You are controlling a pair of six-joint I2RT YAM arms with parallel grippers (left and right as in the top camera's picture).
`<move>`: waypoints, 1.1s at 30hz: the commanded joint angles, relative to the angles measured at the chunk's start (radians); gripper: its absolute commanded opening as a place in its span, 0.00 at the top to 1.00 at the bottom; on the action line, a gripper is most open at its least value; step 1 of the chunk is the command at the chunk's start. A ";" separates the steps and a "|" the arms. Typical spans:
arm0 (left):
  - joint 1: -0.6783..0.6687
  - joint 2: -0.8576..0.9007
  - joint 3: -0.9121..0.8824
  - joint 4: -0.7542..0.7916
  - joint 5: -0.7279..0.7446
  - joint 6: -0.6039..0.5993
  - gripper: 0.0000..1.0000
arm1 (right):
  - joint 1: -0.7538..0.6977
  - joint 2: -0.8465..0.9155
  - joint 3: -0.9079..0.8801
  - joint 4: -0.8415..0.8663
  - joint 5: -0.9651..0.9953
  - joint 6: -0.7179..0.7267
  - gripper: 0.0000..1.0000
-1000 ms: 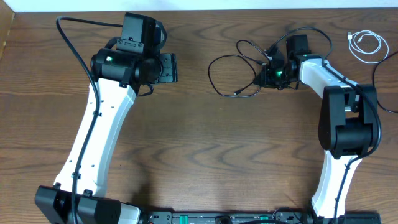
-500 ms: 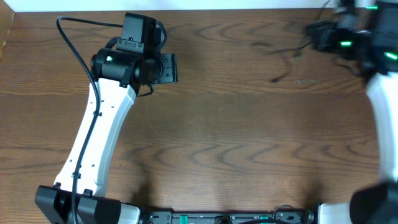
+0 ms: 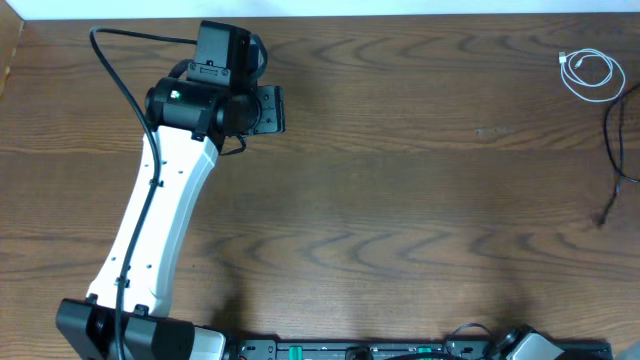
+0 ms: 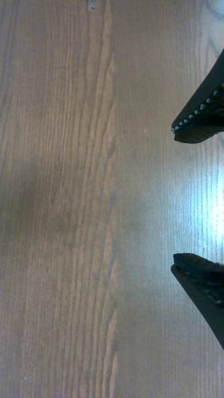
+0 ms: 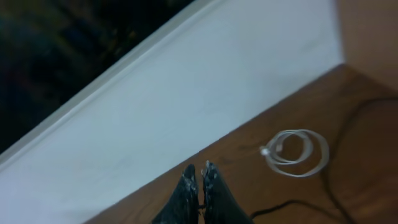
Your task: Untangle cables
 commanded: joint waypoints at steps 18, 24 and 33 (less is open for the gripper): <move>0.003 -0.012 0.005 0.019 -0.002 -0.013 0.37 | -0.100 0.330 0.011 0.290 0.387 0.026 0.99; 0.003 -0.012 0.005 0.024 -0.002 -0.013 0.37 | -0.080 0.334 0.012 0.438 0.469 0.062 0.99; 0.003 -0.011 0.005 0.035 -0.002 -0.013 0.37 | -0.040 0.380 0.011 0.122 0.468 0.047 0.87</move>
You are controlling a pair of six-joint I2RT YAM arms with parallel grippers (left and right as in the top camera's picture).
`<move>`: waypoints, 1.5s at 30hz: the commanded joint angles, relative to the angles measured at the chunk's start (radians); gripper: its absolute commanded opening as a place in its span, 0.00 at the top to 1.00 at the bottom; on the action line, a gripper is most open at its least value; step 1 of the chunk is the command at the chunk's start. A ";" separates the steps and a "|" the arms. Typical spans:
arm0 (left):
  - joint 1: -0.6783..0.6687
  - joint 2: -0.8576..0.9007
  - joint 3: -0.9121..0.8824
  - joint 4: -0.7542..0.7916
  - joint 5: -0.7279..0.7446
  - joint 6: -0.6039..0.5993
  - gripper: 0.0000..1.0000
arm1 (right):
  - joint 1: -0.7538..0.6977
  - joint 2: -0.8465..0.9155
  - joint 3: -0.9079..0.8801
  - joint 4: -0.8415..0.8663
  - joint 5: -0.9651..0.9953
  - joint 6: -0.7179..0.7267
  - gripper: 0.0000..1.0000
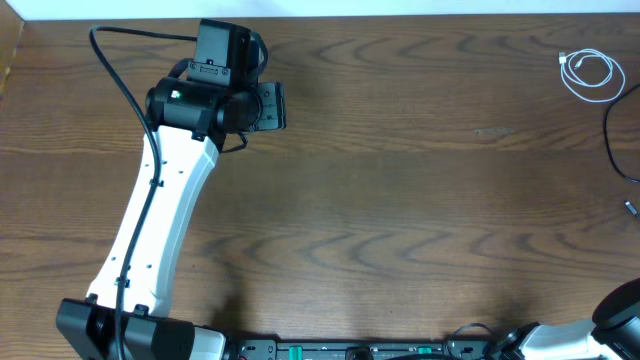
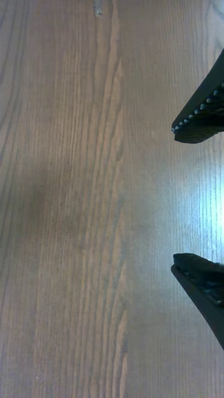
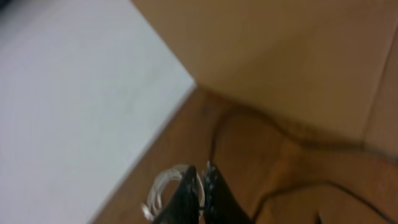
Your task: Untangle cables
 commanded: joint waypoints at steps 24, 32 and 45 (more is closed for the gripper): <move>-0.001 -0.011 0.005 -0.010 0.020 -0.013 0.37 | 0.174 0.042 0.011 -0.513 -0.377 0.010 0.01; -0.002 -0.011 0.005 -0.018 0.019 -0.013 0.05 | 0.385 0.037 0.012 -0.542 -0.450 -0.195 0.01; -0.002 -0.011 0.005 -0.018 0.019 -0.013 0.04 | 0.574 -0.381 0.014 -0.762 -0.220 -0.446 0.01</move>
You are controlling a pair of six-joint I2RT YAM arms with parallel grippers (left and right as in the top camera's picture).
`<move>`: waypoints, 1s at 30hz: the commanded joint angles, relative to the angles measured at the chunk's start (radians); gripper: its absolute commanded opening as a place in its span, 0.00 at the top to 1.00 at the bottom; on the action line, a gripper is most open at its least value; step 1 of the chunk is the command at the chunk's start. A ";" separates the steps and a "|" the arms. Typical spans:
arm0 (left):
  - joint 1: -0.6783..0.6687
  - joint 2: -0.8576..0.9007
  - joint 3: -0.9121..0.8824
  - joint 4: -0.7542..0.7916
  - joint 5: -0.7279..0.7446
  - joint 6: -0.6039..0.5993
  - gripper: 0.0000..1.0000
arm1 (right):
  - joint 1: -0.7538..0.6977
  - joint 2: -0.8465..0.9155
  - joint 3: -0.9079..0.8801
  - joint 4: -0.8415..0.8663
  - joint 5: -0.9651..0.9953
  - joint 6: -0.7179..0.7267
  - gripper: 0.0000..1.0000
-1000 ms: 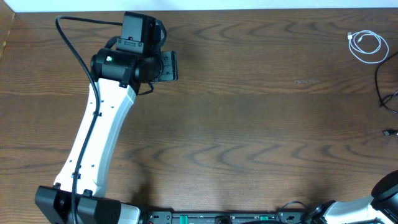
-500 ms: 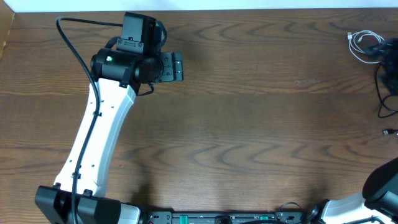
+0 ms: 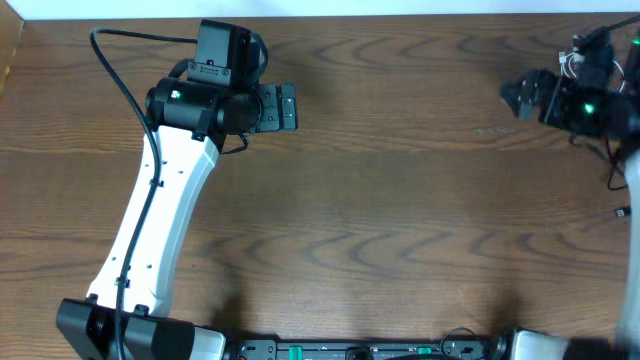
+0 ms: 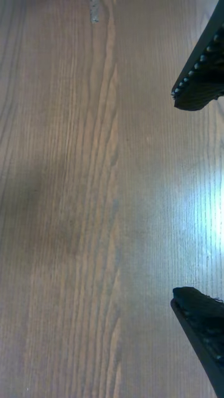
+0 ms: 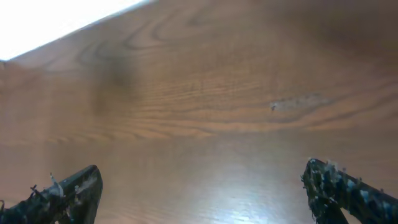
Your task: Untangle cables
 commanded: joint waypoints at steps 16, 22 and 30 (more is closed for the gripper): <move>-0.001 -0.011 0.005 -0.003 -0.003 0.002 0.04 | 0.002 -0.528 0.012 -0.091 0.156 -0.079 0.01; -0.001 -0.011 0.005 -0.003 -0.003 0.002 0.04 | 0.002 -0.528 0.012 -0.088 0.156 -0.079 0.01; -0.001 -0.011 0.005 -0.003 -0.003 0.002 0.04 | 0.005 -0.536 0.006 -0.027 0.186 -0.080 0.01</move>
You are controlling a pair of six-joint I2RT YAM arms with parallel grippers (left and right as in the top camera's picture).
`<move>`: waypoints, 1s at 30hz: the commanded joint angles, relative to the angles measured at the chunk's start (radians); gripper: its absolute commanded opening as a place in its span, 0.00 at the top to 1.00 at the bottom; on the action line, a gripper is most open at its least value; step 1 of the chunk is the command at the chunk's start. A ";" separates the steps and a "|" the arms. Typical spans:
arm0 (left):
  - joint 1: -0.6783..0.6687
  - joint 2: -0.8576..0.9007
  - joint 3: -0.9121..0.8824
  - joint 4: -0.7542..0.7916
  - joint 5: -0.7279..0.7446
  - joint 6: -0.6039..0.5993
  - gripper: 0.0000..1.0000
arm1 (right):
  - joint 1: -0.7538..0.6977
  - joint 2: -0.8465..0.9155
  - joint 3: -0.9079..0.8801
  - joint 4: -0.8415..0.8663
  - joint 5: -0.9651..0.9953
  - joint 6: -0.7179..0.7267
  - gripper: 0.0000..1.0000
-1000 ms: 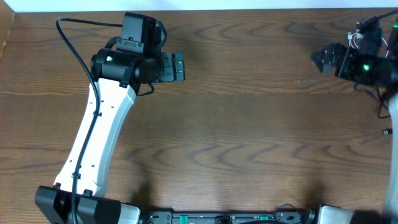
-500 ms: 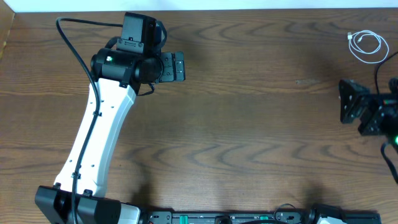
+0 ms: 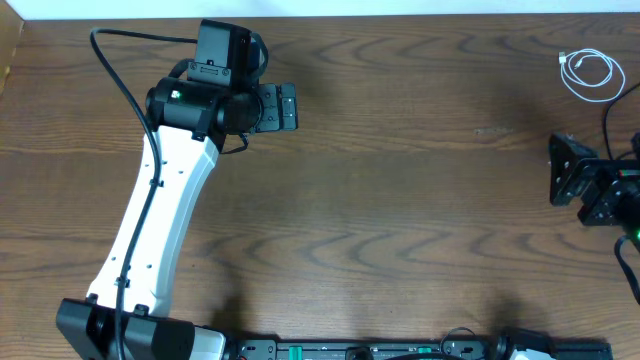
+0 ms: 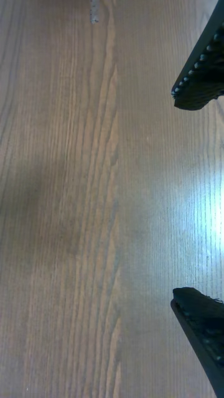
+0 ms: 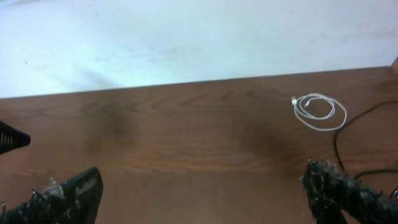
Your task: Untangle cables
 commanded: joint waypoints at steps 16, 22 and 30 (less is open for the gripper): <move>-0.001 -0.011 0.005 -0.003 -0.003 0.002 0.03 | 0.179 -0.352 -0.655 0.688 0.177 -0.014 0.01; -0.001 -0.011 0.005 -0.003 -0.003 0.001 0.03 | 0.178 -0.541 -0.998 0.935 0.188 -0.015 0.01; -0.001 -0.011 0.005 -0.003 -0.003 0.002 0.03 | 0.178 -0.748 -1.352 1.201 0.198 -0.015 0.01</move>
